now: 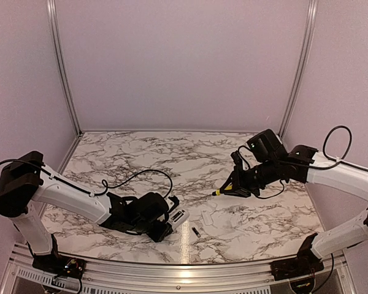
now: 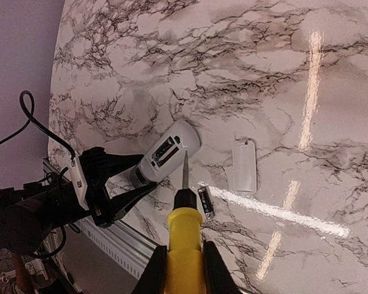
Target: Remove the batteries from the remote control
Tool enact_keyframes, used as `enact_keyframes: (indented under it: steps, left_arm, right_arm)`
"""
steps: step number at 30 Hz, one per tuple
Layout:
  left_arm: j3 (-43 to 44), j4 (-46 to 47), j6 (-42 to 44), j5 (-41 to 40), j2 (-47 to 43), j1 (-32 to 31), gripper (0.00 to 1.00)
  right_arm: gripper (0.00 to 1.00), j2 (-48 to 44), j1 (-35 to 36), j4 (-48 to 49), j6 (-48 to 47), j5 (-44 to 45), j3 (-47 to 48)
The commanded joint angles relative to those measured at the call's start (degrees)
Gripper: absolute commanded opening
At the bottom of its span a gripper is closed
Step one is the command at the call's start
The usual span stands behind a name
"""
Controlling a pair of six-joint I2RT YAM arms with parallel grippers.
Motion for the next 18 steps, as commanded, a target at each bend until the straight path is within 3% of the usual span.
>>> enact_keyframes:
  steps: [1, 10, 18]
  left_arm:
    - [1.42, 2.78, -0.71, 4.54, 4.03, -1.65, 0.48]
    - [2.44, 0.86, 0.78, 7.49, 4.72, -1.7, 0.58]
    - [2.66, 0.6, 2.32, 8.79, 4.98, -1.65, 0.47]
  right_arm:
    - [0.0, 0.46, 1.65, 2.34, 4.08, -0.48, -0.01]
    - [0.0, 0.1, 3.55, 6.59, 8.0, -1.87, -2.51]
    - [0.0, 1.3, 8.06, 7.64, 16.39, 1.99, -2.68]
